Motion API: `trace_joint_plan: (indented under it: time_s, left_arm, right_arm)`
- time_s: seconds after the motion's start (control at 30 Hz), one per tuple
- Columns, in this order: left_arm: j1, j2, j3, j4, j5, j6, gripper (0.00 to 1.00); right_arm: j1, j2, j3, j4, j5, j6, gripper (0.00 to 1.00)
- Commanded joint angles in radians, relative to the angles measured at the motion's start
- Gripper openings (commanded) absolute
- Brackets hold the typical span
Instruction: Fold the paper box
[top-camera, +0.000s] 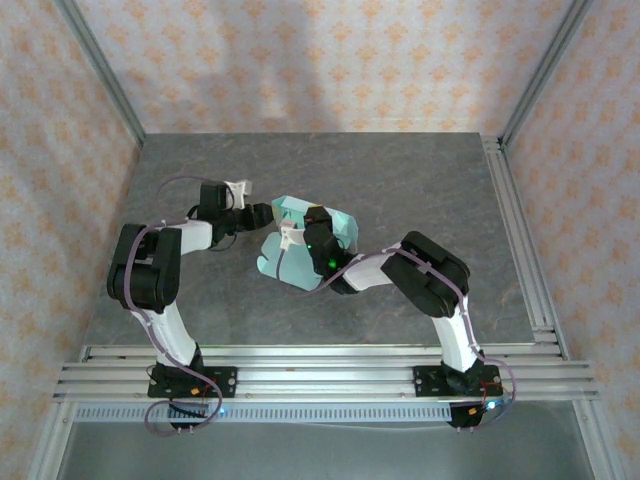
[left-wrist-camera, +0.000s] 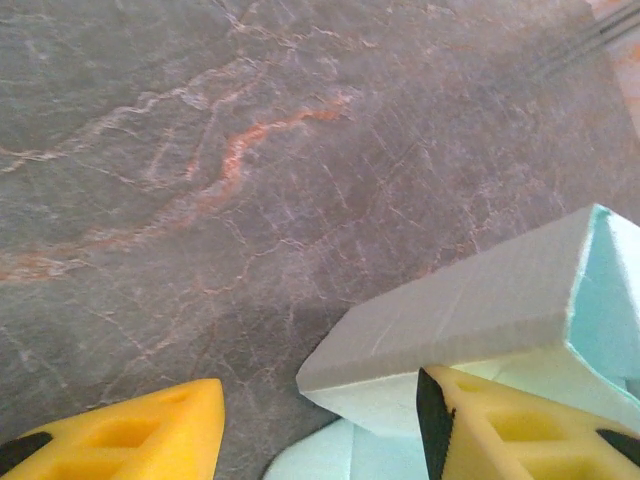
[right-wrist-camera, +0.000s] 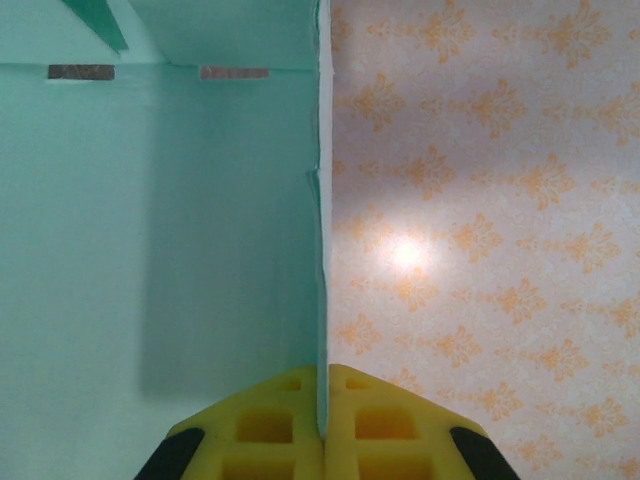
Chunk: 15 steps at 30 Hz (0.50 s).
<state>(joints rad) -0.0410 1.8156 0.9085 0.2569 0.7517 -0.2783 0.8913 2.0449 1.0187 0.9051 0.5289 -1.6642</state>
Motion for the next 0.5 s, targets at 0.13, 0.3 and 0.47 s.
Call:
trace_joint_plan:
  time_s: [0.13,0.3,0.47]
  left_arm:
    - [-0.031,0.007,0.030,-0.028,0.067,0.065,0.55]
    - [-0.035,0.007,0.019,-0.006,0.092,0.074,0.56]
    - [-0.049,0.029,0.042,-0.018,0.092,0.089,0.56]
  right_arm:
    - [0.000,-0.007,0.002,-0.051,-0.004,0.036,0.00]
    - [-0.003,-0.012,0.009,-0.073,-0.005,0.050,0.00]
    - [-0.003,-0.023,0.015,-0.111,-0.009,0.077,0.00]
